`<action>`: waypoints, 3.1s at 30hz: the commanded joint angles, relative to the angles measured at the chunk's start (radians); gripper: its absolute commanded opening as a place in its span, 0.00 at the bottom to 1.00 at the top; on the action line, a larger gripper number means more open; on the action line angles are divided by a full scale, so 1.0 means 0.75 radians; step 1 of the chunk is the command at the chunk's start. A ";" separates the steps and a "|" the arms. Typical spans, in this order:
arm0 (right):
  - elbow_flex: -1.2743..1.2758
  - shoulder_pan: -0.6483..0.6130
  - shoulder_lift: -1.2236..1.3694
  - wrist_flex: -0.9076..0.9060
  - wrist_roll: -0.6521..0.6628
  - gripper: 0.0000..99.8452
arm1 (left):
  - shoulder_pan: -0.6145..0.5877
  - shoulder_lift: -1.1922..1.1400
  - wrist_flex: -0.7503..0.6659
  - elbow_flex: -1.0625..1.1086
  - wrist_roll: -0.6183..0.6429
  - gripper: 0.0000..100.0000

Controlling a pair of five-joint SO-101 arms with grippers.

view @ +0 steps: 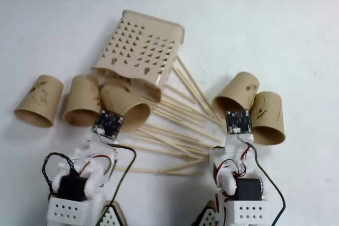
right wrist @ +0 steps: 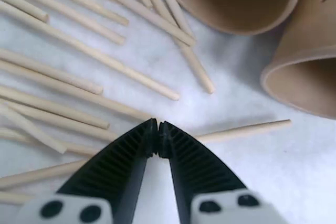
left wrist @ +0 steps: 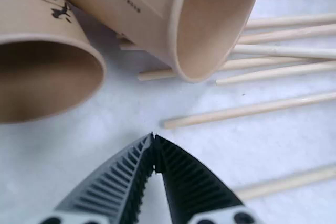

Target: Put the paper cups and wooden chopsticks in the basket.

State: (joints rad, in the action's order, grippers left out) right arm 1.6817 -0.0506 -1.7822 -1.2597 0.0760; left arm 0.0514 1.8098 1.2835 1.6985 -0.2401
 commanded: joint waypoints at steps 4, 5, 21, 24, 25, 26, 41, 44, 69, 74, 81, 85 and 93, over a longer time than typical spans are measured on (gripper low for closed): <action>-0.016 -0.005 -0.013 -0.003 0.012 0.02 | -0.034 0.013 0.025 -0.139 0.006 0.02; -0.053 -0.003 -0.013 -0.009 0.012 0.02 | -0.071 0.013 0.055 -0.182 0.004 0.02; -0.597 0.066 0.001 0.386 0.528 0.15 | -0.570 0.015 0.016 -0.200 0.006 0.02; -0.702 -0.060 0.028 0.384 0.532 0.17 | -0.570 0.015 -0.045 -0.151 0.006 0.02; -0.741 -0.109 0.062 0.384 0.540 0.17 | -0.570 0.015 -0.068 -0.137 0.006 0.02; -0.777 -0.165 0.116 0.384 0.554 0.17 | -0.570 0.015 -0.084 -0.127 0.006 0.02; -1.320 -0.686 1.388 0.416 0.336 0.30 | -0.570 0.017 -0.106 -0.102 0.006 0.02; -1.328 -0.725 1.548 0.553 0.280 0.30 | -0.570 0.017 -0.106 -0.102 0.006 0.02; -1.334 -0.580 2.135 1.333 0.272 0.02 | -0.570 0.017 -0.106 -0.102 0.006 0.02; -1.334 -0.580 1.975 1.284 0.266 0.02 | -0.570 0.017 -0.106 -0.102 0.006 0.02; -1.553 -0.517 1.877 1.089 0.086 0.02 | -0.570 0.017 -0.106 -0.102 0.006 0.02; -1.749 -0.502 1.879 0.922 0.059 0.02 | -0.570 0.017 -0.106 -0.102 0.006 0.02; -2.007 -0.496 1.879 0.717 0.057 0.02 | -0.570 0.017 -0.106 -0.102 0.006 0.02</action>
State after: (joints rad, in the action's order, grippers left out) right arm 0.2793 -0.4373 -0.3061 -0.6981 0.1297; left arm -0.3705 1.8144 1.2221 1.6310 -0.2401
